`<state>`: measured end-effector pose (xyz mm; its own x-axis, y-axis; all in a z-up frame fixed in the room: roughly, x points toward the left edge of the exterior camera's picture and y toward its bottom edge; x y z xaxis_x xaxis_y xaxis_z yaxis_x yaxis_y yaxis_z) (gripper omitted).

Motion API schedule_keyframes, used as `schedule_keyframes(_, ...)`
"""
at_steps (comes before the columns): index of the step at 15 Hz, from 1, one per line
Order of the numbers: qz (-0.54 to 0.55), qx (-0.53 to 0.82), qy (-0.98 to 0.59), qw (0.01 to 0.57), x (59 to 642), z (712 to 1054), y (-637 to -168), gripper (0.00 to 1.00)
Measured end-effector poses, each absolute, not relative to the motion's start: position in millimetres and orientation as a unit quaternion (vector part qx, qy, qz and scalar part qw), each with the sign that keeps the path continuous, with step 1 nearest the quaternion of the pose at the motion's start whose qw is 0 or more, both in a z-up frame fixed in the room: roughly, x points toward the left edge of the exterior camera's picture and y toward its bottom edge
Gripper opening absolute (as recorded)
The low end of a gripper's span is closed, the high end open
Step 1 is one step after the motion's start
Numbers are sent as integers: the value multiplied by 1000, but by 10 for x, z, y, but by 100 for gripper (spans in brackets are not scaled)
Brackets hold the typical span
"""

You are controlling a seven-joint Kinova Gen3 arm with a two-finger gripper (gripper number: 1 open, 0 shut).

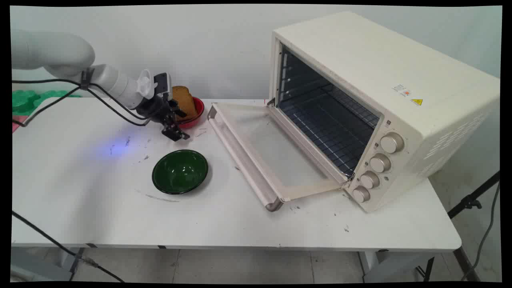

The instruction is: Close the oven

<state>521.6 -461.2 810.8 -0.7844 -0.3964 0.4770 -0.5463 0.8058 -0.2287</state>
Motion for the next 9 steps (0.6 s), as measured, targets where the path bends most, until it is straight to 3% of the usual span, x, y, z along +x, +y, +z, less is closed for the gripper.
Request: schedule_keyframes(9, 188, 313, -897, 250, 5165, 8773, -4410, 100)
